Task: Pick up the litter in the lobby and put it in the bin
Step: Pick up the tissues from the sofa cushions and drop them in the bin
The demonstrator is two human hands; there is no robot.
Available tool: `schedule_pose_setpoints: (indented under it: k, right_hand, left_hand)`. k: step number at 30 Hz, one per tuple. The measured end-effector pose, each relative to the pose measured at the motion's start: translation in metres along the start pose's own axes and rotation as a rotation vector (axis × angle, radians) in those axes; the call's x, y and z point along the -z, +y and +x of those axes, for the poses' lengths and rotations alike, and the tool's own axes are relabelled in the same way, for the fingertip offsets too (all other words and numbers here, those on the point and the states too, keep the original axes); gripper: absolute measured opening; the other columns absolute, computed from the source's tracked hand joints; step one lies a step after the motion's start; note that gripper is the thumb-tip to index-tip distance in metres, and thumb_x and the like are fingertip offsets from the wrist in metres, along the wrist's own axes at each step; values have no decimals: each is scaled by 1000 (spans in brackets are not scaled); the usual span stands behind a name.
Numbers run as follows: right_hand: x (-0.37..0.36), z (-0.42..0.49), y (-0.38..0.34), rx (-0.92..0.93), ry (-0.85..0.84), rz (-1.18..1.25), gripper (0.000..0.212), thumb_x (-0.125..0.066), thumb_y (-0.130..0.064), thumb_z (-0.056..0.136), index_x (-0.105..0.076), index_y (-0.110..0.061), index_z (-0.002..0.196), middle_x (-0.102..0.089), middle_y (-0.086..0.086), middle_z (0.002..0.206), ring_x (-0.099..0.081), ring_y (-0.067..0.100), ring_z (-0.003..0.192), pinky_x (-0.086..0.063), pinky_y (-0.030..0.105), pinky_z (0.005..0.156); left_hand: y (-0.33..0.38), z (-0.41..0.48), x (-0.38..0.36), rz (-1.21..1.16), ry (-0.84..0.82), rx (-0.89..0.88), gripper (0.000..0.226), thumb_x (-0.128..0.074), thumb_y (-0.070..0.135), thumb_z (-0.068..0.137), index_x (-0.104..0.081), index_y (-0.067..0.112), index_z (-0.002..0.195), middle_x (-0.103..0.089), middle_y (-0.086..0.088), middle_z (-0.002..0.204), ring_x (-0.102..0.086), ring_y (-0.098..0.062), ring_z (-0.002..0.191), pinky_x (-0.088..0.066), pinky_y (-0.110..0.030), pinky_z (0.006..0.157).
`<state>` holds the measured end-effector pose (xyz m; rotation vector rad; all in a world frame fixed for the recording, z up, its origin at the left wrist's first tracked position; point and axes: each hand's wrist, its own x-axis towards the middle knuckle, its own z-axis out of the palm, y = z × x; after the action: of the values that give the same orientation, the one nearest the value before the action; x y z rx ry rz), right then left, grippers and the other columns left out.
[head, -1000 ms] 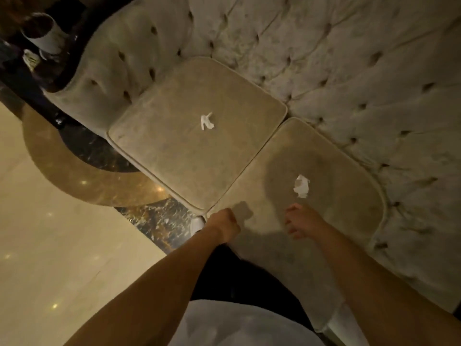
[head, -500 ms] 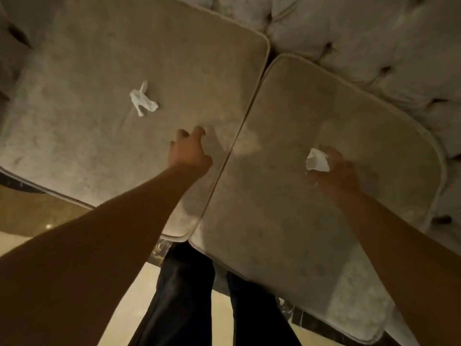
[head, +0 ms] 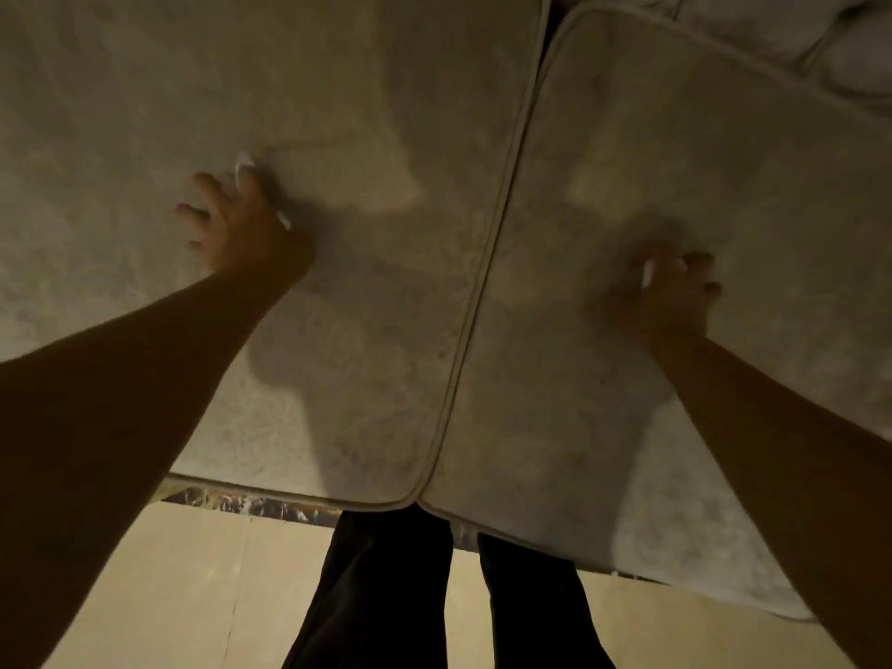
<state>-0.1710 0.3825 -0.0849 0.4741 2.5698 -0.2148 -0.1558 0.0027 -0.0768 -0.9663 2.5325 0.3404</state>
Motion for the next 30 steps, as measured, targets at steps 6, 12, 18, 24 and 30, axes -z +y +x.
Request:
schedule_pose_setpoints:
  k: [6,12,18,24,30]
  right_hand:
    - [-21,-17,-14,17,5,104,30,-62,-13,82,-61,-10,111,-44,24,129,-48,40,115,-39,37,93]
    - [-28,-23,-2,129,-91,104,19,-55,2,80,-52,-15,72,-62,21,89,-60,37,92,-37,30,70]
    - [-18,-82,51,71,-12,329,17,-55,0,75,-58,-16,71,-65,14,82,-59,30,77,-35,23,64]
    - [45,-224,183,25,7,399,13,-55,0,71,-55,-13,70,-56,4,72,-58,27,71,-37,24,55]
    - [116,-393,340,-177,49,382,20,-52,-1,74,-47,-20,68,-51,3,79,-54,22,68,-45,33,57]
  left_hand:
    - [-8,0,-23,83,-83,-75,34,-59,13,85,-58,-5,114,-57,-29,120,-56,-49,109,-48,-51,93]
    - [-1,-33,-37,178,-59,-126,33,-58,25,81,-63,0,101,-65,-27,104,-63,-47,95,-53,-50,79]
    - [18,-126,-43,331,-152,-382,36,-63,24,74,-63,9,107,-65,-22,102,-64,-42,94,-54,-43,74]
    - [60,-303,-11,280,-169,-579,20,-60,21,69,-64,13,87,-63,-12,92,-63,-34,85,-53,-37,68]
    - [103,-528,15,308,-236,-841,30,-56,23,78,-60,16,107,-54,-7,104,-60,-31,94,-53,-39,77]
